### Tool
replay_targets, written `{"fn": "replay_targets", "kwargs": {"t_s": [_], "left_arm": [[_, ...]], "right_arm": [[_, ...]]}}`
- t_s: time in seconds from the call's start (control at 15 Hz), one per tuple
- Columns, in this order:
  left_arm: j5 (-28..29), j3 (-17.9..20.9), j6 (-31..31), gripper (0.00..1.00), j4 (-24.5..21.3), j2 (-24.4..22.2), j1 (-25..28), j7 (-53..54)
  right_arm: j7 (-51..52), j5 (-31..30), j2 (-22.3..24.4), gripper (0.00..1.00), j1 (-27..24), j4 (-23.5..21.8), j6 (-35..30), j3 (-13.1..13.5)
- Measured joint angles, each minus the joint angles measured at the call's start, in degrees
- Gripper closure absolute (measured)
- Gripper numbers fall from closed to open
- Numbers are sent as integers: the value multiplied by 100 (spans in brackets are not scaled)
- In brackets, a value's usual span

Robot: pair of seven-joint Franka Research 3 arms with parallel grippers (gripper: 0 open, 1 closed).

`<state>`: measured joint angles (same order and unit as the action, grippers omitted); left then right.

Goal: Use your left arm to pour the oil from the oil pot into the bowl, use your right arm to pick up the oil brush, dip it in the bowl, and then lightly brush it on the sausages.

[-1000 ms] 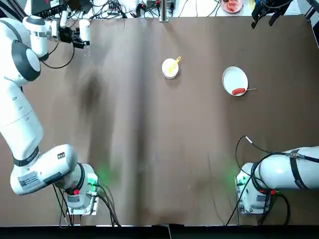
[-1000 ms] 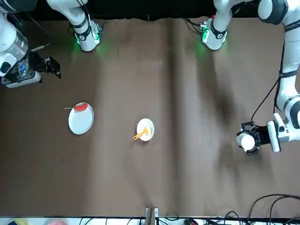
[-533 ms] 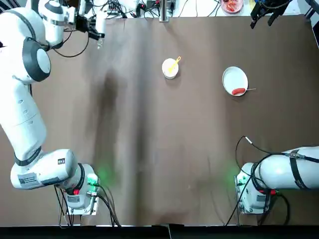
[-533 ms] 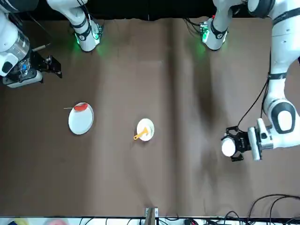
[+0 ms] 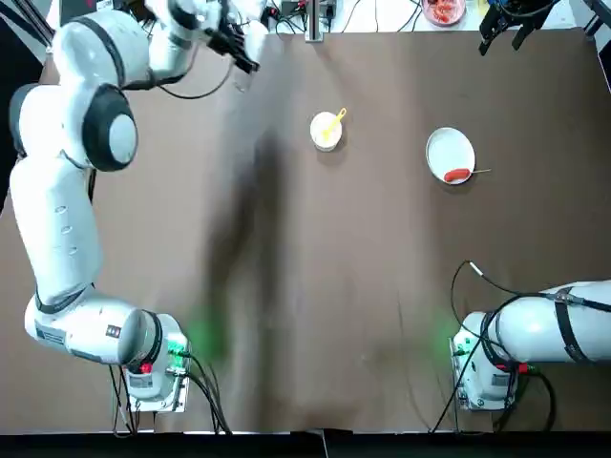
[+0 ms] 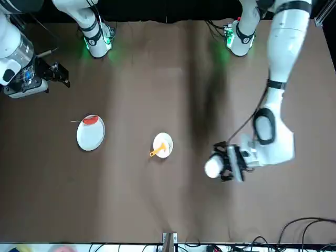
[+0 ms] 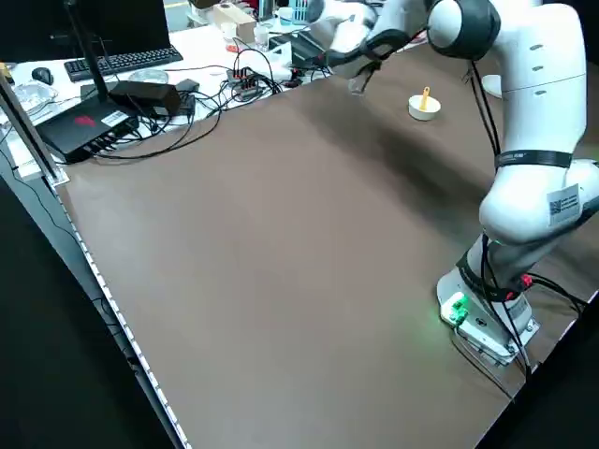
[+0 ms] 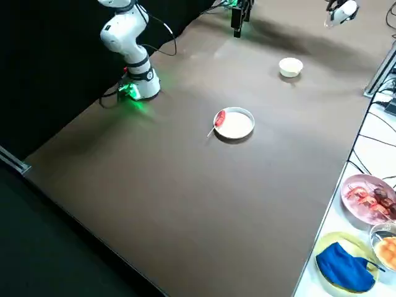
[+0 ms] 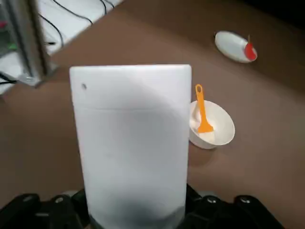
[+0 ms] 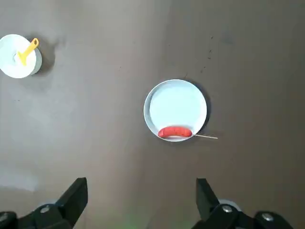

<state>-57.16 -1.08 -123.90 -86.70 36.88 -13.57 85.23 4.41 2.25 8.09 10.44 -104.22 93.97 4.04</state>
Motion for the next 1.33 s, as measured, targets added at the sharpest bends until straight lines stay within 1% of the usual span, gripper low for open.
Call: {"fn": "replay_targets", "kwargs": {"t_s": [0.13, 0.33, 0.4, 0.53, 0.67, 0.8, 0.87, 1.0, 1.07, 1.13, 1.33], "left_arm": [[434, 0, -433, 44, -8, -1, -493, -725], [977, 17, -803, 44, -52, 1, -1012, -1632], [1453, 35, -860, 44, -84, 7, -1229, -2081], [2022, 40, -863, 44, -105, 13, -1364, -2488], [2600, 41, -862, 44, -125, 31, -1473, -2748], [2905, 41, -882, 44, -147, 88, -1600, -2935], [2996, 43, -1021, 44, -163, 141, -1672, -2966], [3349, 44, -1541, 45, -182, 284, -1811, -2992], [3349, 44, -1541, 45, -182, 284, -1811, -2992], [3750, 43, -1833, 45, -180, 440, -1931, -3015], [3865, 45, -1979, 45, -177, 609, -2108, -3014]], "right_arm": [[0, 0, 0, 0, 1, -1, -7, 0], [0, 0, 0, 0, 1, -1, -10, 2], [-1, 0, 0, 0, -6, -1, -17, 7], [-1, 0, 0, 0, -10, -1, -21, 14], [-1, 0, 0, 0, -11, -1, -21, 15], [-1, 0, 0, 0, -13, -1, -21, 19], [-1, 0, 0, 0, -13, -1, -21, 18], [-1, 0, 0, 0, -15, -1, -21, 19], [-1, 0, 0, 0, -15, -1, -21, 19], [-1, 0, 0, 0, -15, -1, -19, 19], [-1, 0, 0, 0, -15, -1, -18, 18]]}}
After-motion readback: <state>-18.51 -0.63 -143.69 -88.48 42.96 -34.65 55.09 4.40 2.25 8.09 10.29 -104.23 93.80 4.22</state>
